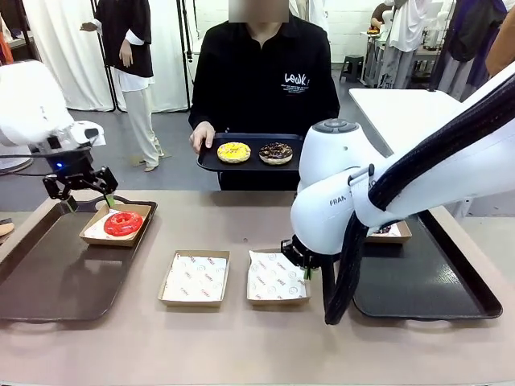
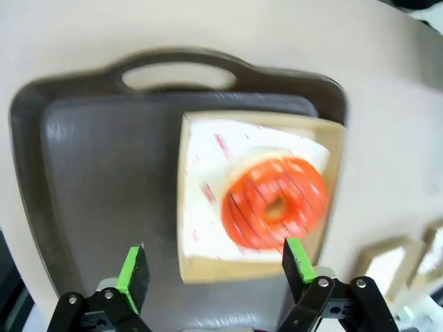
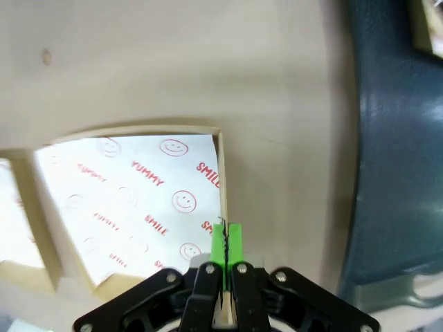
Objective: Individually package the donuts and arrange them on the tray.
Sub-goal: Place the picked Paper togo box on the Handle tray while simultaneously picking up another Paper togo box from the table with the other hand.
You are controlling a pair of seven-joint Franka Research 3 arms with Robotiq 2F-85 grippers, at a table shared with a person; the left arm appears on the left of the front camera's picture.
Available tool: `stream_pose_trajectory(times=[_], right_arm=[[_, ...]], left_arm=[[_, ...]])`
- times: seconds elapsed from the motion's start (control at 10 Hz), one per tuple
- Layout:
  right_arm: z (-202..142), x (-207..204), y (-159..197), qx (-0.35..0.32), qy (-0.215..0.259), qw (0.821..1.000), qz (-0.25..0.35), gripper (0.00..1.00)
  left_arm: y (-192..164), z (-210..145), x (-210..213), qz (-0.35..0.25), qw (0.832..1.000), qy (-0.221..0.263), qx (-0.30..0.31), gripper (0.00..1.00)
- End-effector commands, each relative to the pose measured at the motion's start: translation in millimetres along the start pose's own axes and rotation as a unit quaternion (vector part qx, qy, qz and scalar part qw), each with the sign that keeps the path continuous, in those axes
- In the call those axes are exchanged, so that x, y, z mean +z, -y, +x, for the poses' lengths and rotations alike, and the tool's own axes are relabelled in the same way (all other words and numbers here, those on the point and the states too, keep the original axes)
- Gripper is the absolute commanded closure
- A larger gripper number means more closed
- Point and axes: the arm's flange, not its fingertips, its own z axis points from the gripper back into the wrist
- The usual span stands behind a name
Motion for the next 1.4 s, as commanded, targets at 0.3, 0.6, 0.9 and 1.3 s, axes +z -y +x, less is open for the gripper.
stream_pose_trajectory(times=[0.3, 0.6, 0.9, 1.3], right_arm=[[31, 118, -1, 0.019, 0.033, 0.999, 0.037, 1.0], [75, 157, -9, 0.014, 0.02, 0.999, 0.039, 1.0], [129, 167, -19, 0.018, -0.019, 0.999, 0.024, 1.0], [180, 149, -16, 0.017, -0.045, 0.999, 0.009, 1.0]], left_arm=[[-95, -111, 103, -0.269, 0.963, 0.024, -0.011, 0.0], [-173, -163, 111, -0.408, 0.91, 0.069, 0.025, 0.0], [-224, -196, 99, -0.474, 0.873, 0.104, 0.045, 0.0], [-226, -197, 94, -0.483, 0.865, 0.119, 0.063, 0.0]])
